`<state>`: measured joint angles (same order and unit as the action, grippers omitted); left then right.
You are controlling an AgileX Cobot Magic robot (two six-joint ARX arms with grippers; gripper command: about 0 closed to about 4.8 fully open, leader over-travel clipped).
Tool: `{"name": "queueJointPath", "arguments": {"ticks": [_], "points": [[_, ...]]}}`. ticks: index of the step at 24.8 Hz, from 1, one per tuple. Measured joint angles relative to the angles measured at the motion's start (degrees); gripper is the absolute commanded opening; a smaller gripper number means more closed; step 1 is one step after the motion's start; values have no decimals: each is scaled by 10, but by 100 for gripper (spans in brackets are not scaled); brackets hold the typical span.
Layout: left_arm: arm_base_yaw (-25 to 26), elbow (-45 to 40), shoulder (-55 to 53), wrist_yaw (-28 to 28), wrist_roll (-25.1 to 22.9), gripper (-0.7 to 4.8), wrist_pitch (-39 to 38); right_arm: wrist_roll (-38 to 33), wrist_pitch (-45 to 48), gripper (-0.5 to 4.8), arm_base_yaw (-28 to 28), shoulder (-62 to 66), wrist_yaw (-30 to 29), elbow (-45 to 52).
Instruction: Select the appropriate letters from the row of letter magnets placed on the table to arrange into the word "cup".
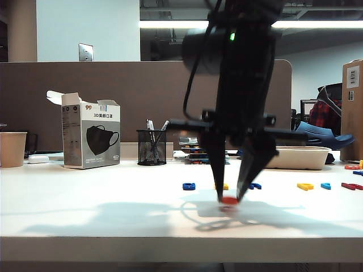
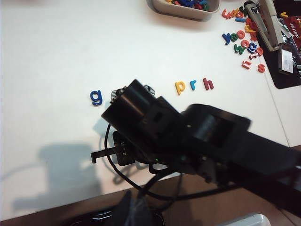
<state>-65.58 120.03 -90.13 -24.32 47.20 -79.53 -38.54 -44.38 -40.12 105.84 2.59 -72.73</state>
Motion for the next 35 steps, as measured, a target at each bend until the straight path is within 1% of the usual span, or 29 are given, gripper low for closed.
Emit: {"name": "queueJointPath", "arguments": {"ticks": [15, 17, 20, 25, 26, 27, 28, 29, 35], "points": [[0, 0, 0, 0, 0, -5, 0, 0, 0, 109, -2, 13, 1, -5], [0, 0, 0, 0, 0, -5, 0, 0, 0, 131, -2, 13, 1, -5], [0, 0, 0, 0, 0, -5, 0, 0, 2, 179, -2, 13, 1, -5], [0, 0, 0, 0, 0, -5, 0, 0, 4, 182, -2, 13, 2, -6], [0, 0, 0, 0, 0, -5, 0, 0, 4, 192, -2, 13, 2, -6], [0, 0, 0, 0, 0, -5, 0, 0, 4, 222, -2, 13, 2, -6], [0, 0, 0, 0, 0, -5, 0, 0, 4, 263, -2, 13, 1, -6], [0, 0, 0, 0, 0, -5, 0, 0, 5, 273, -2, 13, 0, -6], [0, 0, 0, 0, 0, -5, 0, 0, 5, 276, -2, 13, 0, -7]]}}
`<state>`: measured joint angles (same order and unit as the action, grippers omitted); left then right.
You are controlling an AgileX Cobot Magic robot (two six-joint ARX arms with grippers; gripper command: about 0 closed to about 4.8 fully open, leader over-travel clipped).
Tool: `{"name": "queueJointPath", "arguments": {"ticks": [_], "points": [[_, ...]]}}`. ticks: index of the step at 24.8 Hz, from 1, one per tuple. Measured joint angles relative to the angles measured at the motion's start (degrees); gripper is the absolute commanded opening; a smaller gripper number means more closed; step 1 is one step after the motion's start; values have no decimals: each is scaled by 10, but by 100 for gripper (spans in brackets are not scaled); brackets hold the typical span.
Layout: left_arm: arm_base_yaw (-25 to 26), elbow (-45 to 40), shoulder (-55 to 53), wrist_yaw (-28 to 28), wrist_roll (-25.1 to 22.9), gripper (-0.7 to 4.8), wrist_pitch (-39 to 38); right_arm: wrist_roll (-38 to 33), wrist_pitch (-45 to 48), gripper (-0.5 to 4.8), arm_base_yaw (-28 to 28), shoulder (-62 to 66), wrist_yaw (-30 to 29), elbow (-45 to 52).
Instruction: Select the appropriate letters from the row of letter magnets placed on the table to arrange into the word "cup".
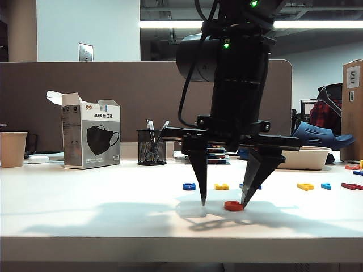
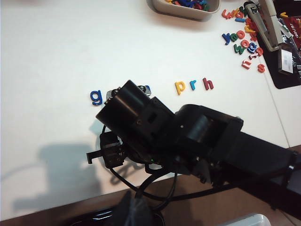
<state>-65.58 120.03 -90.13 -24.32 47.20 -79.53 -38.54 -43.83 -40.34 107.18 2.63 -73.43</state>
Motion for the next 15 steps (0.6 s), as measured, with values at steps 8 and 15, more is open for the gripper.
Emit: {"name": "queueJointPath", "arguments": {"ticks": [8, 15], "points": [[0, 0, 0, 0, 0, -5, 0, 0, 1, 294, 1, 0, -20, -1], [0, 0, 0, 0, 0, -5, 0, 0, -2, 295, 3, -1, -42, -1]]}}
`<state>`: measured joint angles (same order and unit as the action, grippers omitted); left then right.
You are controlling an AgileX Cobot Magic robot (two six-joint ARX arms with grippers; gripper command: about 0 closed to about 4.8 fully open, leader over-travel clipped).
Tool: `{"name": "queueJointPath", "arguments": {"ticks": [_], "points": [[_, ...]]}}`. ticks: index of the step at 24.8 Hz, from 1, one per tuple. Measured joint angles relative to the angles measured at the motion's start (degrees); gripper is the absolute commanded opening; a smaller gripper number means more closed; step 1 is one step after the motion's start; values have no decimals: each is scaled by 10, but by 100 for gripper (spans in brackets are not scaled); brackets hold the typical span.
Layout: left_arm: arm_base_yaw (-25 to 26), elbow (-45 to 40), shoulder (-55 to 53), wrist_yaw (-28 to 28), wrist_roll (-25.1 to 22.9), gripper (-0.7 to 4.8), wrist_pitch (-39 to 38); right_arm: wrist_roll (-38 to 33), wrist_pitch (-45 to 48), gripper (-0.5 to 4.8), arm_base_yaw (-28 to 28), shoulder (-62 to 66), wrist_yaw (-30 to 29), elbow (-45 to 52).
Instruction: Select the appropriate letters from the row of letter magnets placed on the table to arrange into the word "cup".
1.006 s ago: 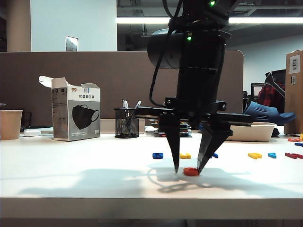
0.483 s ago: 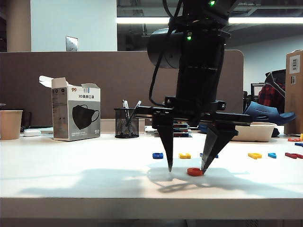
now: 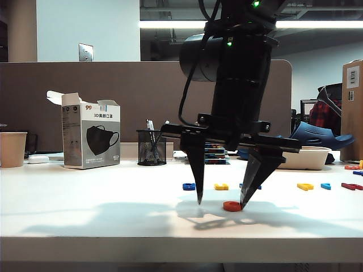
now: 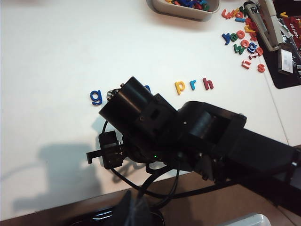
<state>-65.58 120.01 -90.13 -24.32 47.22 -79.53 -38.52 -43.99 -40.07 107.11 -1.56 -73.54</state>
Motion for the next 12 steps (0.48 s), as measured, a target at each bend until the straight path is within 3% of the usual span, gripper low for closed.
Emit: {"name": "queueJointPath", "arguments": {"ticks": [12], "points": [[0, 0, 0, 0, 0, -5, 0, 1, -22, 297, 3, -7, 0, 3]]}}
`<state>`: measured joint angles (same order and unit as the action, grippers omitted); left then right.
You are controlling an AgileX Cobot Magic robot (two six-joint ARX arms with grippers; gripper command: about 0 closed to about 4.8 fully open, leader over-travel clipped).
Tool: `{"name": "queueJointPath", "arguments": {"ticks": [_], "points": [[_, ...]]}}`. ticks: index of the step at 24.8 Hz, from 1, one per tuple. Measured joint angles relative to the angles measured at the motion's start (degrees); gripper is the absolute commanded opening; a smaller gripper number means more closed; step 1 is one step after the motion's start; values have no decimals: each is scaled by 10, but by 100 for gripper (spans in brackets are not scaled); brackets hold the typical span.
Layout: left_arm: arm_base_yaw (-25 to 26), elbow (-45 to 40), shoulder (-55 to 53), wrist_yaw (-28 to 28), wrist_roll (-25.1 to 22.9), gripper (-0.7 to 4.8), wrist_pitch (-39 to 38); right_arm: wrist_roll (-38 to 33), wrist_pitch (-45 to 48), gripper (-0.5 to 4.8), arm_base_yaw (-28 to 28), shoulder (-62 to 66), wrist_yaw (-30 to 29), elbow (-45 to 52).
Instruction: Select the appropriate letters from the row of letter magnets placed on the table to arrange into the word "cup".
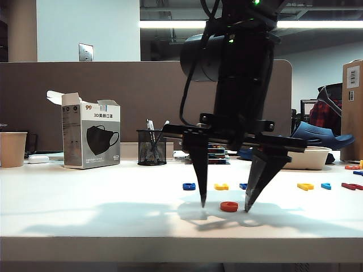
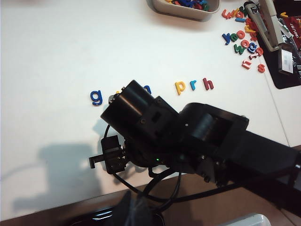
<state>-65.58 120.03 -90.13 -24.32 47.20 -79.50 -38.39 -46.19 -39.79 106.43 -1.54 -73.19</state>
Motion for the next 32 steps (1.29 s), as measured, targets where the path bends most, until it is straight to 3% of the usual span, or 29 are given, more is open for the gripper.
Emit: {"name": "queueJointPath", "arguments": {"ticks": [6, 10, 24, 32], "points": [[0, 0, 0, 0, 0, -5, 0, 18, -3, 304, 16, -1, 0, 0], [0, 0, 0, 0, 0, -5, 0, 49, -20, 380, 32, 3, 1, -22], [0, 0, 0, 0, 0, -5, 0, 102, -102, 384, 57, 3, 46, -202], [0, 0, 0, 0, 0, -5, 0, 136, -118, 383, 69, 7, 29, -259]]}}
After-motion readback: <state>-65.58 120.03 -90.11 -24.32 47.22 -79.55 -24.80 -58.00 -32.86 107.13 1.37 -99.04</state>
